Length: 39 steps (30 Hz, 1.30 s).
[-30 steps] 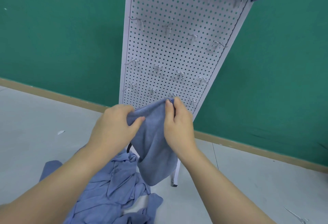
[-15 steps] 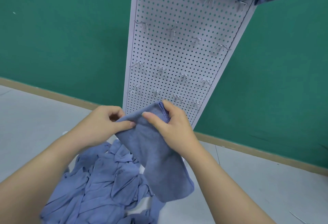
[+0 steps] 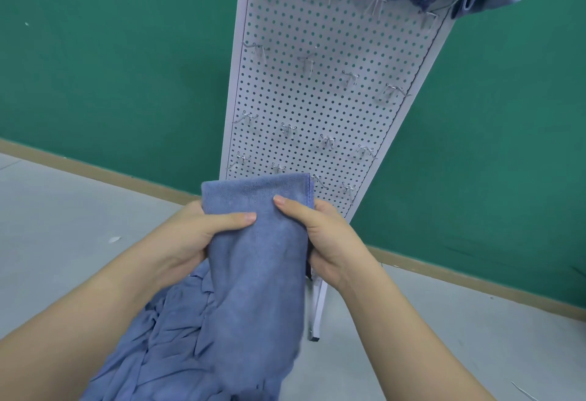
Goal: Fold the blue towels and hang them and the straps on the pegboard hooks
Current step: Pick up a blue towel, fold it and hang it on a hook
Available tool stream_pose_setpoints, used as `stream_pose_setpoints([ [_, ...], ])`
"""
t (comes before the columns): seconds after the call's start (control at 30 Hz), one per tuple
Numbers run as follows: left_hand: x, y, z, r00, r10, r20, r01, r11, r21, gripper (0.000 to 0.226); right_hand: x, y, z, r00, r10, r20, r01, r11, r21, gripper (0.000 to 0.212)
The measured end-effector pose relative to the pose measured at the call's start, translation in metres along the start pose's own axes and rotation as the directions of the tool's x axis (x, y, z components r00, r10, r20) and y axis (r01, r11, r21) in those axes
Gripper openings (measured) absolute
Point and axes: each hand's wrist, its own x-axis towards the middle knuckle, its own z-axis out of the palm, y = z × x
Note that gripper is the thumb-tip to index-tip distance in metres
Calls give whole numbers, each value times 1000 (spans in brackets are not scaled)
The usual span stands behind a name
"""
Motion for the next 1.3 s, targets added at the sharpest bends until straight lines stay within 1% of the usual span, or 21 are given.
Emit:
stream_pose_setpoints([
  [0.1, 7, -3, -2, 977, 126, -174, -98, 982, 159, 33, 1, 2, -3, 998, -22, -53, 22, 1000, 2, 34],
  [0.2, 8, -5, 1, 923, 237, -304, -181, 963, 200, 28, 1, 10, 6, 999, -13, -45, 16, 997, 72, 34],
  [0.27, 9, -5, 4, 874, 304, -380, -228, 945, 233, 21, 0, 16, 12, 1000, 18, -9, -17, 994, 112, 26],
  [0.3, 9, -5, 4, 852, 335, -402, -248, 935, 254, 19, -1, 19, 16, 999, 38, 9, -39, 993, 113, 23],
  [0.37, 10, -6, 3, 819, 379, -431, -279, 919, 279, 17, -2, 26, 21, 998, 57, 10, -58, 997, 51, 21],
  [0.47, 11, -8, 0, 800, 398, -449, -297, 913, 280, 17, -3, 33, 28, 999, 29, -18, -30, 999, -40, 20],
  [0.53, 10, -7, 1, 800, 403, -444, -306, 911, 276, 15, -4, 34, 30, 997, -50, -56, 46, 995, -83, 19],
  [0.57, 9, -7, 2, 798, 412, -440, -313, 907, 282, 15, -5, 33, 31, 992, -104, -78, 96, 991, -92, 15],
  [0.63, 8, -7, 3, 792, 430, -433, -327, 898, 295, 14, -6, 31, 32, 974, -190, -125, 183, 981, -63, 5],
  [0.67, 8, -7, 3, 788, 436, -433, -331, 895, 300, 14, -6, 29, 34, 962, -231, -149, 226, 973, -47, 4],
  [0.73, 8, -7, 2, 786, 440, -433, -329, 892, 309, 16, -7, 26, 37, 918, -346, -194, 345, 938, -40, 5],
  [0.8, 7, -7, 3, 793, 439, -422, -330, 892, 308, 19, -10, 23, 38, 860, -452, -238, 452, 890, -57, 10],
  [0.87, 6, -7, 5, 799, 442, -407, -336, 890, 307, 21, -12, 20, 39, 813, -526, -250, 520, 849, -95, 18],
  [0.93, 5, -7, 8, 797, 442, -411, -338, 891, 303, 21, -14, 18, 40, 792, -565, -232, 551, 824, -129, 19],
  [1.0, 6, -7, 9, 789, 443, -426, -339, 892, 299, 21, -15, 17, 41, 807, -558, -193, 536, 829, -160, 20],
  [1.07, 6, -7, 8, 780, 449, -437, -348, 890, 293, 20, -15, 18, 40, 848, -507, -153, 483, 859, -170, 17],
  [1.13, 5, -7, 8, 772, 464, -434, -364, 883, 295, 18, -14, 21, 38, 907, -401, -130, 382, 912, -148, 7],
  [1.2, 5, -8, 10, 764, 481, -430, -370, 872, 319, 16, -13, 25, 38, 951, -288, -112, 273, 953, -130, 9],
  [1.27, 3, -9, 13, 754, 504, -421, -376, 857, 352, 16, -13, 27, 41, 958, -261, -117, 240, 956, -167, 9],
  [1.3, 3, -10, 15, 750, 512, -420, -375, 851, 368, 17, -12, 28, 41, 949, -287, -130, 254, 941, -221, 10],
])
